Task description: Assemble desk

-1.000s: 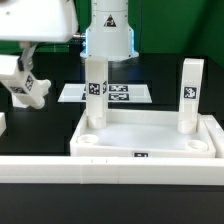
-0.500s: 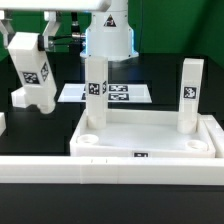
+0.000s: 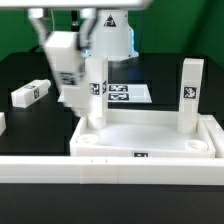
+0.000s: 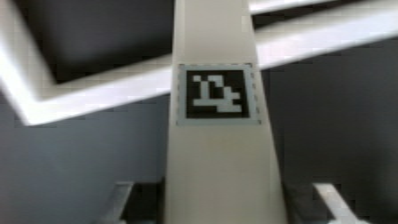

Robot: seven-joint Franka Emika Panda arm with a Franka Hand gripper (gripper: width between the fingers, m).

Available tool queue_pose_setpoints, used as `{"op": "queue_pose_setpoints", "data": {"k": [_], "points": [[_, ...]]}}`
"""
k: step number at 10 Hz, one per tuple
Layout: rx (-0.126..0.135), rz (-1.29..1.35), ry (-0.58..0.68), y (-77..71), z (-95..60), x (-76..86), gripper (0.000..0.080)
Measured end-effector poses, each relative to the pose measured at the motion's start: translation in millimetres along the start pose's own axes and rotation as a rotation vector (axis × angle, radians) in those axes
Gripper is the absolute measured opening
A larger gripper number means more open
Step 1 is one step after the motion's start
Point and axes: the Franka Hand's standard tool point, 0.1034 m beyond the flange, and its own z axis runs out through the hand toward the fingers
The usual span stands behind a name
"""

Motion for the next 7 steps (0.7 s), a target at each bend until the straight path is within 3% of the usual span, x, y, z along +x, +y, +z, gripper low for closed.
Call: {"op": "queue_pose_setpoints", "data": {"k": [1,2,3,6,7], "points": [[0.005,0.045,-0.018,-21.9,0.0,-1.5,0.0291],[0.004,0.050,-0.020,-28.8,3.3,-2.3,0.0291],[0.002,0.045,-0.018,-23.5,3.3,-0.9,0.0291],[0.003,0.043,-0.020,-26.1,4.1,-2.1,0.0291],[-0.003,0.034,-0.002,-44.4,0.6,-7.1,0.0291]]}}
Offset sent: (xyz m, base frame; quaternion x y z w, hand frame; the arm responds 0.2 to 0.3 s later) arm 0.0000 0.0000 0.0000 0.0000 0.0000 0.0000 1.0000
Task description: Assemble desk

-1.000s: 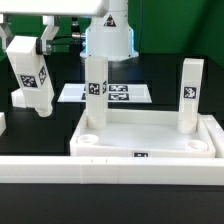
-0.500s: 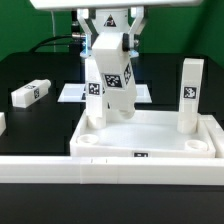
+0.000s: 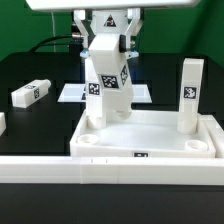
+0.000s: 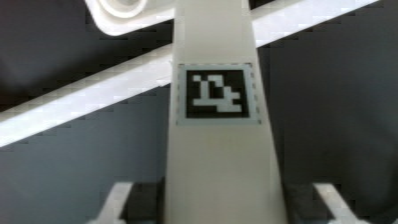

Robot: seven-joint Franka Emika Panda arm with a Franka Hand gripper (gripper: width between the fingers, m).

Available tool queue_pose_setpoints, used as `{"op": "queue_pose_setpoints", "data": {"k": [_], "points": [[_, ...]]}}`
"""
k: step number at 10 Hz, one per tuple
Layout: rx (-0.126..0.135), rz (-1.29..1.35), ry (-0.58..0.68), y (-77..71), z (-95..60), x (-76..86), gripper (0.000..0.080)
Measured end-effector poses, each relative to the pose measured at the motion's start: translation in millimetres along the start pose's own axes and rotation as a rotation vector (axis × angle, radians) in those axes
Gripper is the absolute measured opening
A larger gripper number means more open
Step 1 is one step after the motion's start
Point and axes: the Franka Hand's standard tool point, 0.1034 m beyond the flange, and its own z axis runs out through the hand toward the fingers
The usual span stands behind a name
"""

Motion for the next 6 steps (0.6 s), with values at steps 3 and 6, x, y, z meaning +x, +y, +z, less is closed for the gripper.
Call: {"op": "queue_pose_setpoints", "data": {"k": [3,6], "points": [[0.009,-0.154,0.000,-38.7,-0.2,-12.2,0.0291],[0.012,-0.150,0.024,-37.6,1.0,-10.1,0.0291]]}}
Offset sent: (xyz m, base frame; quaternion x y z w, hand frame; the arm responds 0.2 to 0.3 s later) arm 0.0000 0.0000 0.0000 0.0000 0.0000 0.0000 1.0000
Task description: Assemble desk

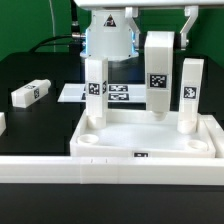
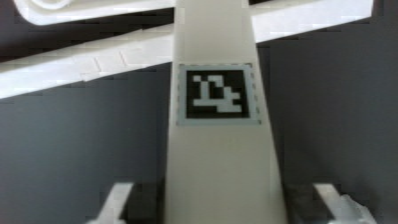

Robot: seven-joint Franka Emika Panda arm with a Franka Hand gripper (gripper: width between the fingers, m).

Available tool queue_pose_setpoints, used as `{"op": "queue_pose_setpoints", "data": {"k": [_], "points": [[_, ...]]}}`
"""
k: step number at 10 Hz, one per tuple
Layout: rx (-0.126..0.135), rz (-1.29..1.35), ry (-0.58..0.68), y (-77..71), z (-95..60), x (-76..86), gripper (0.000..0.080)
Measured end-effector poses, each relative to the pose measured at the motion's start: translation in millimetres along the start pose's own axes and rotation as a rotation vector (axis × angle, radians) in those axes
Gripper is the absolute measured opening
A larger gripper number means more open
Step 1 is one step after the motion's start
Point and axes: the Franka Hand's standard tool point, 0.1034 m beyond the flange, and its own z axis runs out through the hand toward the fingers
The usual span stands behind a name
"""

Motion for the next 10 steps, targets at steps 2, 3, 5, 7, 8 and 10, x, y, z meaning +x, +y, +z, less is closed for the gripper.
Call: {"op": "queue_pose_setpoints", "data": {"k": [2,3,5,7,8,10], "points": [[0.006,-0.029,0.096,-7.8,-0.6,4.7,0.0291],[0.017,-0.041,0.154,-21.8,2.0,-6.7,0.0291],[0.023,-0.081,0.142,-47.0,4.2,-21.5,0.0291],[0.018,-0.124,0.139,-57.9,6.8,-27.5,0.0291],[0.017,-0.122,0.139,-56.2,7.2,-26.9,0.0291],[0.022,-0.124,0.159,-58.4,7.4,-26.1,0.0291]]}}
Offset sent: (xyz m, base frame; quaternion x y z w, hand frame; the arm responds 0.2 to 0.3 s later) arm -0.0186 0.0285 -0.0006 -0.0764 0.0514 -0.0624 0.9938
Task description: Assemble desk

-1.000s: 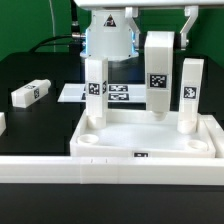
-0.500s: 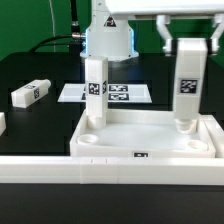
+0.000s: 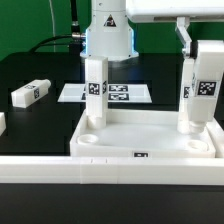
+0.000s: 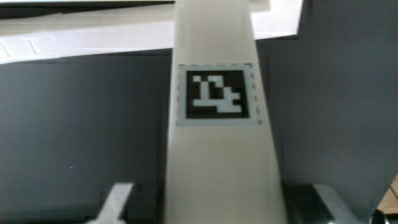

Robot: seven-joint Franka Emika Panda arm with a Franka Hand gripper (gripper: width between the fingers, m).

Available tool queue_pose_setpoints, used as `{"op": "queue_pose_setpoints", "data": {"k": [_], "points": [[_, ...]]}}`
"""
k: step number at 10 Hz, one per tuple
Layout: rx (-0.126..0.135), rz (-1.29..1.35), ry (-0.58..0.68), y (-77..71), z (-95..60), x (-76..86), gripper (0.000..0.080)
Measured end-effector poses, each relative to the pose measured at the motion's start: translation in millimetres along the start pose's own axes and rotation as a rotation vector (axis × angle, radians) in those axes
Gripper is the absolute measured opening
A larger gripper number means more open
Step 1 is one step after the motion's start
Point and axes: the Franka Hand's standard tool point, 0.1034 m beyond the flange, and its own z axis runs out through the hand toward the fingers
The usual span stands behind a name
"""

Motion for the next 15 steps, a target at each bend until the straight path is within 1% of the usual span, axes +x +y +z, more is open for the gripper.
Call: {"op": "queue_pose_setpoints", "data": {"k": [1,2,3,5,9,13,15], "points": [[0.012,0.005,0.056,-3.4,-2.1,2.0,0.0291],[0.036,-0.005,0.163,-12.0,-4.0,-6.2,0.0291],[0.040,-0.013,0.172,-15.3,-1.2,-20.8,0.0291],[0.038,-0.027,0.169,-15.7,0.3,-25.3,0.0291],[0.035,-0.034,0.166,-14.6,1.9,-26.4,0.0291],[0.019,-0.090,0.159,-7.5,7.0,-29.4,0.0291],[0.021,-0.077,0.153,-9.8,9.8,-33.0,0.0291]]}}
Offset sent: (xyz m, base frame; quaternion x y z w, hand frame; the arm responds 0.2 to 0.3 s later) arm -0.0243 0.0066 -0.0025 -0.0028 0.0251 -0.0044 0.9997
